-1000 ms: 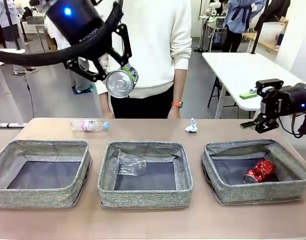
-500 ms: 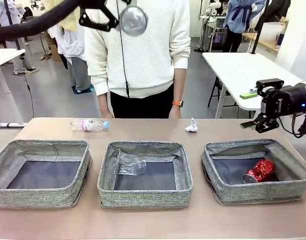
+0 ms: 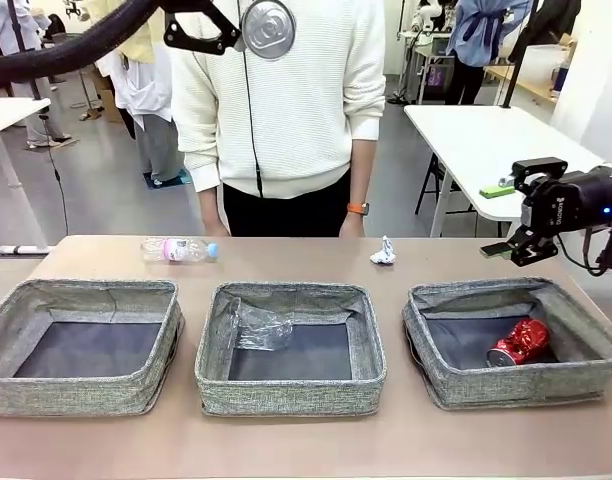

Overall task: Sort the waste into the appropriate baskets.
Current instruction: Pick up the waste item pointed out by the person.

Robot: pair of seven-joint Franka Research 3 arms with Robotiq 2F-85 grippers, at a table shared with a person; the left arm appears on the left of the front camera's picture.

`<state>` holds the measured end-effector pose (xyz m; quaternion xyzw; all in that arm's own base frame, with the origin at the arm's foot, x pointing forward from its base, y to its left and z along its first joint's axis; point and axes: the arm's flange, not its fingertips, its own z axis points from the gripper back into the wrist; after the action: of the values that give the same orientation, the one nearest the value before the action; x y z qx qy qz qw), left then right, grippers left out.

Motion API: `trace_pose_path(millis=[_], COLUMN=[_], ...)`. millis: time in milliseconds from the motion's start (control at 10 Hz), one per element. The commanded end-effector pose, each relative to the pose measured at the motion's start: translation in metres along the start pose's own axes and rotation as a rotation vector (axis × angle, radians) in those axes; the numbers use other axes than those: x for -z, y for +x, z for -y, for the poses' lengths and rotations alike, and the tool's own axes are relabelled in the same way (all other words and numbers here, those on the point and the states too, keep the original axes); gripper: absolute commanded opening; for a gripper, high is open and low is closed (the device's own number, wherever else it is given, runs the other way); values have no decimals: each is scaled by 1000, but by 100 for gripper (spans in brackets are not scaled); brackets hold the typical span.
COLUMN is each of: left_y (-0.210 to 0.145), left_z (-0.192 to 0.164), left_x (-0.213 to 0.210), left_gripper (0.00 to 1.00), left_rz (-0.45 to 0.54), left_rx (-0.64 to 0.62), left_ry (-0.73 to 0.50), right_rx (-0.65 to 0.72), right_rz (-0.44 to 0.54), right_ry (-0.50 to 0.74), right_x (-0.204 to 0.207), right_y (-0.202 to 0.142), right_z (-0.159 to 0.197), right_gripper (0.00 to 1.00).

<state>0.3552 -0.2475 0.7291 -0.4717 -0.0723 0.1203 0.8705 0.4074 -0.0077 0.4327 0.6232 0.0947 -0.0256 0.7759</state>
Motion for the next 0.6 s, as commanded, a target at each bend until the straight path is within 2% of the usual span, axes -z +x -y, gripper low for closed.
trace_pose_path(millis=[0,100,200,300,500], left_y=[-4,0,12,22,32], left_z=[1,0,8,21,48], left_x=[-5,0,5,10,27], left_gripper=[0,34,34,34,34], left_rz=[4,0,0,-36,-36], left_rx=[-1,0,-94,-163,-262], left_ry=[9,0,192,324,521], right_rx=[-8,-8,-8,-8,-8], right_rz=[2,2,2,2,2], right_ry=[-1,-1,-1,-1,-1], right_x=[2,2,2,2,2], right_y=[-2,-2,-2,-2,-2], right_z=[-1,-1,-1,-1,-1], right_gripper=[100,100,100,100,100])
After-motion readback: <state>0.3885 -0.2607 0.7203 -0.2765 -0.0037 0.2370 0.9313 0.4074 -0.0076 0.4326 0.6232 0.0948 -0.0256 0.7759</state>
